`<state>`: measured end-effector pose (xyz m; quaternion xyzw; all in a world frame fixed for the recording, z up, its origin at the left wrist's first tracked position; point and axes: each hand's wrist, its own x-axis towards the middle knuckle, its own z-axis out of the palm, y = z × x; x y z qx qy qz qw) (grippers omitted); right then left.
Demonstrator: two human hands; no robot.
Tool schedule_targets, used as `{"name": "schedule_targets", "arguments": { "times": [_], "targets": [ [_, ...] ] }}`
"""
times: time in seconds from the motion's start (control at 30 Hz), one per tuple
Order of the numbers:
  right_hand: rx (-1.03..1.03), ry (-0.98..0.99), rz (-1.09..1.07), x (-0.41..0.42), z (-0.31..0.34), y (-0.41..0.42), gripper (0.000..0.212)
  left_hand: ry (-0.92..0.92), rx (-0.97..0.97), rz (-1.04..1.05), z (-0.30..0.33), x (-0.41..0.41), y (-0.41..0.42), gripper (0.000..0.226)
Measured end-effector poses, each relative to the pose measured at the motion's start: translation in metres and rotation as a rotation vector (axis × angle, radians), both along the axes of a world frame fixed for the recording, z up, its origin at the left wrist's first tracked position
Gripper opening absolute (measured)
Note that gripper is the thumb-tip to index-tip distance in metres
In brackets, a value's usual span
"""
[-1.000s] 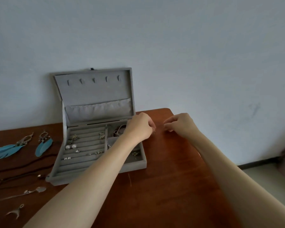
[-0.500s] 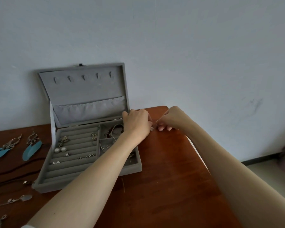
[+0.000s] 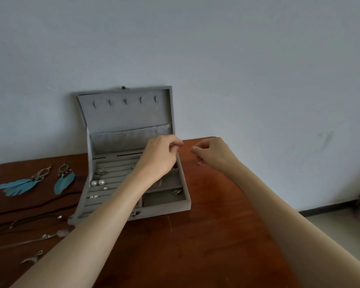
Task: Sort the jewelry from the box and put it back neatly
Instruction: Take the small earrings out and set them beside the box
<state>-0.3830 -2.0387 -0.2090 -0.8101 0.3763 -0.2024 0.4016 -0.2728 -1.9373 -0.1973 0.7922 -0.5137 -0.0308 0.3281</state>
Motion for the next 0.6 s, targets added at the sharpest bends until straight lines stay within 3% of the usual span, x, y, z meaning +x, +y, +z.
{"name": "schedule_targets", "arguments": {
  "times": [0.37, 0.6],
  "targets": [
    [-0.178, 0.128, 0.362, 0.076, 0.02, 0.086, 0.023, -0.151, 0.163, 0.246, 0.001, 0.087, 0.115, 0.023],
    [-0.333, 0.263, 0.413, 0.123, 0.003, 0.104, 0.025, -0.37, 0.172, 0.196, -0.021, 0.106, 0.124, 0.025]
  ]
}}
